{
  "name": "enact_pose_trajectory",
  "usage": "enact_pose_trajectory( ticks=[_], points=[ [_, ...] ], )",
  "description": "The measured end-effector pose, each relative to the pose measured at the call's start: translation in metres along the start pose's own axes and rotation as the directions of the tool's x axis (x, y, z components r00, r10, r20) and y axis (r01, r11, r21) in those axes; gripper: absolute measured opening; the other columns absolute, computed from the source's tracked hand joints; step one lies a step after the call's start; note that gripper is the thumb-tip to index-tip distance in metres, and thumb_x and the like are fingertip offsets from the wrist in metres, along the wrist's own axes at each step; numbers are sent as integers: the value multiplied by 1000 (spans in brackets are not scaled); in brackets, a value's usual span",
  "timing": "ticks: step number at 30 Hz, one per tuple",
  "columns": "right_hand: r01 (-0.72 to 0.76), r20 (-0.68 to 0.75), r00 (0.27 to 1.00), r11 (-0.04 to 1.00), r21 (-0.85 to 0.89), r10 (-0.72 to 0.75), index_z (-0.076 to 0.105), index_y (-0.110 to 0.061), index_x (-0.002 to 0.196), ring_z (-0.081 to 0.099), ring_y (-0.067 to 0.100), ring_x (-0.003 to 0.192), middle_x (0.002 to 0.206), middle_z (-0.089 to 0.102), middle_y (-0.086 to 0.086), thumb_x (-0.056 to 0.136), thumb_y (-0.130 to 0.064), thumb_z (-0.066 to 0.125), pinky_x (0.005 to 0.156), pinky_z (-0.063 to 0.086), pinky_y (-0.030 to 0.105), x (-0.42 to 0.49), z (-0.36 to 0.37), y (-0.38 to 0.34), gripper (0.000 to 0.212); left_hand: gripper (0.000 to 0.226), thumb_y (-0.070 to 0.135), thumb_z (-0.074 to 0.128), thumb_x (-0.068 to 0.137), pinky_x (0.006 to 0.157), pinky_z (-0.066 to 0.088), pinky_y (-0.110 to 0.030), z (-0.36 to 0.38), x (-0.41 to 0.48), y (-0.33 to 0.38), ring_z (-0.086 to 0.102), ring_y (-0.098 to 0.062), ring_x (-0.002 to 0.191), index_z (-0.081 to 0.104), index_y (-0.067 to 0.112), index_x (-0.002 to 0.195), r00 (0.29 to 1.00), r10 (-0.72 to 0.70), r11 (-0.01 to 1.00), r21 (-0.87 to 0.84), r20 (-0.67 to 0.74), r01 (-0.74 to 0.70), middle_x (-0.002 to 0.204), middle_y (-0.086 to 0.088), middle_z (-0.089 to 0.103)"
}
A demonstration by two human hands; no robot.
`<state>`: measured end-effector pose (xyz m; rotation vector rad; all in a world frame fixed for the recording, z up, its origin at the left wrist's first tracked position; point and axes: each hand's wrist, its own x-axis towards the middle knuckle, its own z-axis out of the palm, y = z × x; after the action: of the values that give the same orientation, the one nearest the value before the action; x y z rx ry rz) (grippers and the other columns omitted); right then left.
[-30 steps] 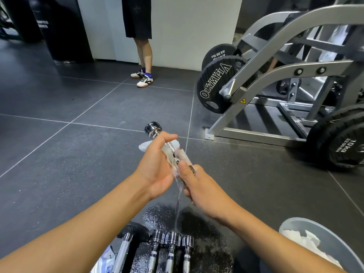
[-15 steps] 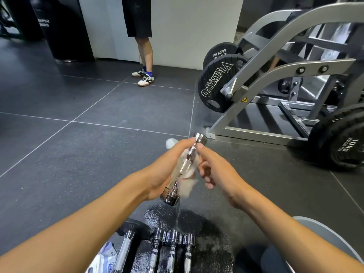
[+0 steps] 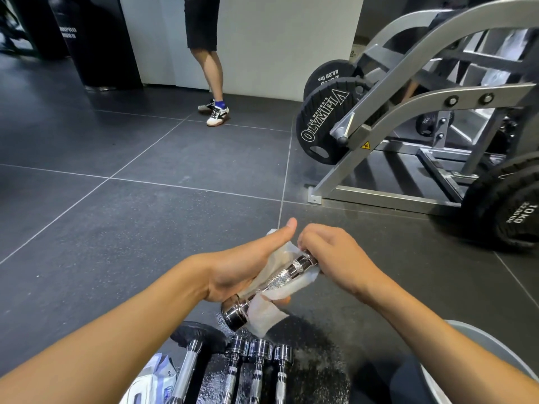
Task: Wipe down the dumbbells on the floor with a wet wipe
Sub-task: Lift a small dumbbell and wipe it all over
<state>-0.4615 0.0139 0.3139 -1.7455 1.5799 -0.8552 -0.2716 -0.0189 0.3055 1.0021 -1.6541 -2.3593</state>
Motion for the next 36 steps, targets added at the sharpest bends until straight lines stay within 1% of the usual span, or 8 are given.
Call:
enact_pose_trajectory(
  ticks=[4,7,18,23,25,30,33,36],
  points=[
    [-69,-30,997,997,-26,68,49,-7,71,34,14,58,59,42,-4,88,-26,47,58,31,33,2,-1,1,26,99,95,35,81,117,38,-54,-5,2,-1,54,-44,132,60,19,140,999,-8,988,152,-51,16,143,-21,59],
    [-155,-57,985,983,99,161,49,-14,62,32,14,54,54,41,-6,86,-22,47,55,28,29,3,-2,0,25,86,95,34,81,125,19,-54,-10,6,-1,42,-19,146,50,42,148,996,40,979,204,-77,-23,156,10,48],
    [-325,-159,931,944,51,329,63,-10,68,39,21,46,43,52,1,81,-23,43,50,32,29,8,-7,3,27,96,88,38,86,121,30,-52,-17,1,1,52,-33,138,43,21,155,999,-3,999,-34,-42,2,152,-9,53],
    [-241,-283,928,970,42,243,62,-12,72,49,23,57,59,58,7,84,-21,38,53,36,30,11,-19,11,28,104,94,36,81,118,32,-51,-24,-5,3,55,-31,134,51,18,150,966,16,996,-80,-258,-38,146,-12,58],
    [-255,-319,895,944,211,313,60,-17,70,50,23,62,63,57,6,87,-24,41,55,38,31,13,-20,14,27,111,96,37,78,121,27,-54,-29,0,1,49,-33,140,49,13,151,953,38,986,-144,-301,-85,148,-14,56],
    [-314,-352,770,797,516,532,58,-15,75,30,18,41,59,43,9,79,-23,48,45,21,26,13,-20,12,13,80,62,25,104,105,48,-46,-30,-2,6,59,-39,125,58,0,141,942,197,903,-325,-271,-282,141,-26,59],
    [-295,-333,728,713,636,599,54,-16,85,25,17,41,61,34,7,80,-23,47,45,17,24,13,-19,10,11,64,22,48,83,100,49,-48,-31,-1,7,56,-38,109,51,-10,138,906,315,837,-367,-282,-406,137,-32,55],
    [-256,-332,715,672,695,615,53,-15,86,22,17,43,58,32,3,82,-21,46,47,14,24,15,-21,10,10,55,-3,35,65,82,58,-36,-24,-5,11,71,-33,96,76,-2,102,893,406,816,-362,-197,-451,112,-24,69]
  ],
)
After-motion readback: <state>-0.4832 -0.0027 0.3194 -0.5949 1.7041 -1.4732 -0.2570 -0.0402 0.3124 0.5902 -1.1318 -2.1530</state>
